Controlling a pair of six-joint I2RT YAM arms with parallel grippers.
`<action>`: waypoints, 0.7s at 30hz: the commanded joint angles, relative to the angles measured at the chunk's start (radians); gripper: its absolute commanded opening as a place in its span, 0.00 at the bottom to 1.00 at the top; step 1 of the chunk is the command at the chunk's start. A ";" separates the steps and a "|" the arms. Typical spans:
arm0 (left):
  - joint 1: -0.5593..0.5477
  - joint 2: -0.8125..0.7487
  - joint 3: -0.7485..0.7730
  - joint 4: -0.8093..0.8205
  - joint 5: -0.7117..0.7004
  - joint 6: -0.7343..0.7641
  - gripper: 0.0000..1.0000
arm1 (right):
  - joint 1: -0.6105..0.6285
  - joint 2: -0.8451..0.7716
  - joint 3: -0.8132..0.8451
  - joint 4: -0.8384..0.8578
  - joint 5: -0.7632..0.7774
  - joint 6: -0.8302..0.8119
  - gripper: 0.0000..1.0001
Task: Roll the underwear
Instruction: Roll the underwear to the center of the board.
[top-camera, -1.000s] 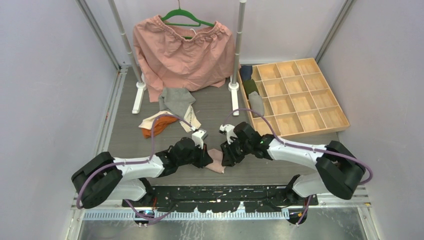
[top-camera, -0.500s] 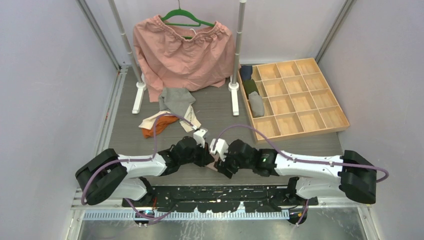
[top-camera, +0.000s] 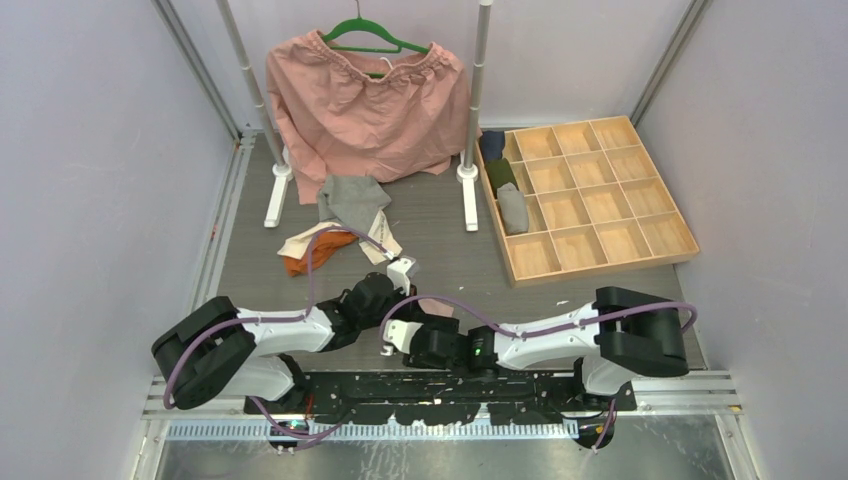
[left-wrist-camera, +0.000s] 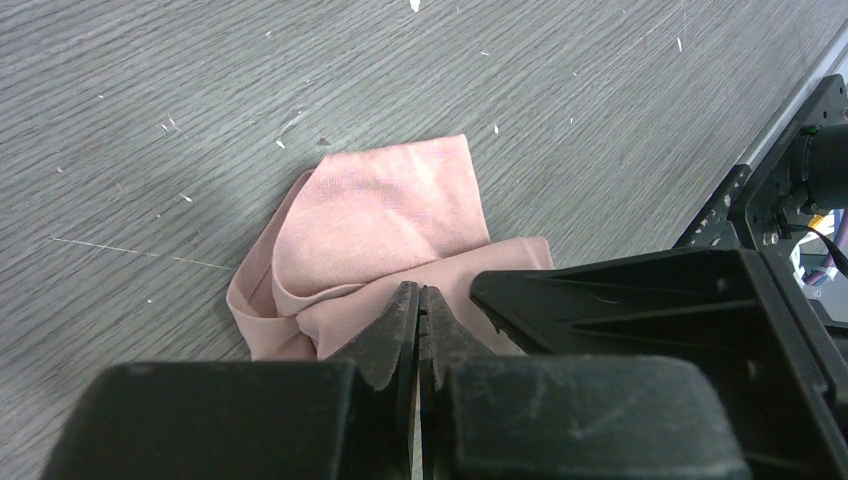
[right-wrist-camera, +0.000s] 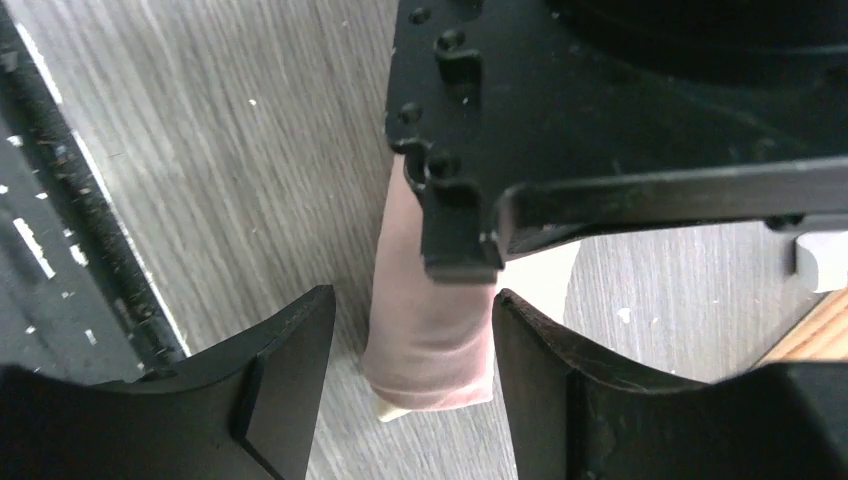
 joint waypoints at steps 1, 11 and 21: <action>-0.007 0.023 -0.006 -0.089 0.001 0.010 0.01 | 0.010 0.034 0.049 0.052 0.122 -0.016 0.64; -0.007 0.026 -0.007 -0.080 -0.004 -0.002 0.01 | 0.010 0.092 0.035 0.050 0.110 0.020 0.42; 0.014 -0.085 0.000 -0.103 -0.080 -0.065 0.01 | -0.024 0.063 0.008 0.034 -0.043 0.083 0.05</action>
